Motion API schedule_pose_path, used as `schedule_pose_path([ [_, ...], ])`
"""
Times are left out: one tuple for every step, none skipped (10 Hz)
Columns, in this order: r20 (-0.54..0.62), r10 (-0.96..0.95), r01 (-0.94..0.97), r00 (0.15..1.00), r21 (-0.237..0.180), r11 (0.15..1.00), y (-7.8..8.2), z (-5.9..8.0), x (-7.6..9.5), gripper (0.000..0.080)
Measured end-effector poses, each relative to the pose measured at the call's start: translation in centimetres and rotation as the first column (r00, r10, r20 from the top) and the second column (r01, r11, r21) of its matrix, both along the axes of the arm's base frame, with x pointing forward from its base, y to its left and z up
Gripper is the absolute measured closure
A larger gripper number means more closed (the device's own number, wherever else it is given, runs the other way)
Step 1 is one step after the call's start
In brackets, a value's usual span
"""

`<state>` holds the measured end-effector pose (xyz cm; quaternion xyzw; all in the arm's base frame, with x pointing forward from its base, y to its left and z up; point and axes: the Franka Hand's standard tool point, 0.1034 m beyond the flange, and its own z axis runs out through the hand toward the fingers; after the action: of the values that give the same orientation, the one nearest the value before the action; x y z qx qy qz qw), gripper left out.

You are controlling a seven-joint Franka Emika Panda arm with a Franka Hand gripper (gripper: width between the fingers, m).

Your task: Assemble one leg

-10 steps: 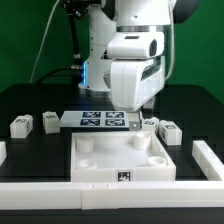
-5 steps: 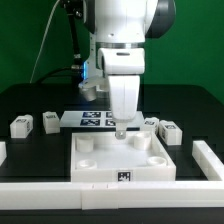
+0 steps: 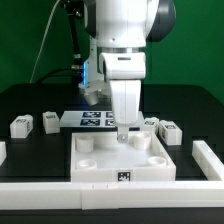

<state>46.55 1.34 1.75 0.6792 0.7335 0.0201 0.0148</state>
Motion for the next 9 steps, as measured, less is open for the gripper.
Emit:
schedule_pose_path([
  [-0.004, 0.054, -0.055, 0.999, -0.003, 0.999, -0.22, -0.40, -0.39, 0.0150],
  [-0.008, 0.059, -0.059, 0.998, -0.003, 0.998, -0.26, -0.54, -0.53, 0.0150],
  [-0.017, 0.057, -0.057, 0.998, -0.002, 0.998, -0.28, -0.92, -0.75, 0.0150],
  [-0.020, 0.049, -0.050, 0.999, -0.002, 0.999, -0.35, -1.05, -0.85, 0.0150],
  [-0.020, 0.044, -0.044, 0.999, -0.001, 0.999, -0.34, -1.05, -0.86, 0.0150],
  [-0.020, 0.044, -0.044, 0.999, -0.001, 0.999, -0.35, -1.05, -0.86, 0.0239],
  [-0.020, 0.044, -0.044, 0.999, -0.001, 0.999, -0.35, -1.05, -0.86, 0.0421],
  [-0.020, 0.044, -0.044, 0.999, -0.001, 0.999, -0.35, -1.05, -0.86, 0.0562],
  [-0.020, 0.044, -0.044, 0.999, -0.001, 0.999, -0.35, -1.05, -0.86, 0.0562],
])
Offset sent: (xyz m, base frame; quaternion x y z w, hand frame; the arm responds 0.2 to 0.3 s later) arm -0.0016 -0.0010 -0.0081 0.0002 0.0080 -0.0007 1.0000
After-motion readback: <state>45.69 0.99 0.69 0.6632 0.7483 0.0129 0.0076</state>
